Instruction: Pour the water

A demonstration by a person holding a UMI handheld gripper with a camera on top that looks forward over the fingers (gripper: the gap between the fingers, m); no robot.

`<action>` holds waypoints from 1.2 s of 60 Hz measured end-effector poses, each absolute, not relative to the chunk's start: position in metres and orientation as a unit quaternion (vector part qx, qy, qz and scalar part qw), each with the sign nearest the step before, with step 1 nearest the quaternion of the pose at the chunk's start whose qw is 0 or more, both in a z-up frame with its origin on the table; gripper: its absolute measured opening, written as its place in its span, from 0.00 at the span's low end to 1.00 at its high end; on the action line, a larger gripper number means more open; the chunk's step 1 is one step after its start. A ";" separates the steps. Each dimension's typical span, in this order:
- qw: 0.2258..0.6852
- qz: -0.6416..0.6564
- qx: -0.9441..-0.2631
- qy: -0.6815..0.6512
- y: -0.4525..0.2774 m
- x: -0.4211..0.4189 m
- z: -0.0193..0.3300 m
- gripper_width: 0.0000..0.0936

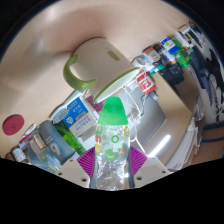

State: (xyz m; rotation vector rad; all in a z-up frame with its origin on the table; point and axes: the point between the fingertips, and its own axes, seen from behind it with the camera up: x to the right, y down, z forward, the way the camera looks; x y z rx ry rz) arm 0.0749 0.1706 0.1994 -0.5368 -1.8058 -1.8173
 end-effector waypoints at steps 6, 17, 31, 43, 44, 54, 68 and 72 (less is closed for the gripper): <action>0.256 -0.673 -0.198 -0.665 0.171 0.077 0.199 0.47; 0.332 -0.652 -0.267 -0.627 0.168 0.085 0.209 0.47; 0.622 -0.345 -0.634 -0.303 0.156 0.149 0.215 0.47; 0.682 -0.063 -0.727 -0.049 0.139 0.190 0.167 0.47; 0.676 -0.058 -0.733 -0.053 0.141 0.200 0.170 0.47; 0.678 -0.028 -0.734 -0.014 0.137 0.229 0.138 0.47; 0.691 -0.025 -0.723 -0.017 0.132 0.235 0.116 0.49; 0.701 -0.026 -0.713 -0.014 0.130 0.236 0.117 0.49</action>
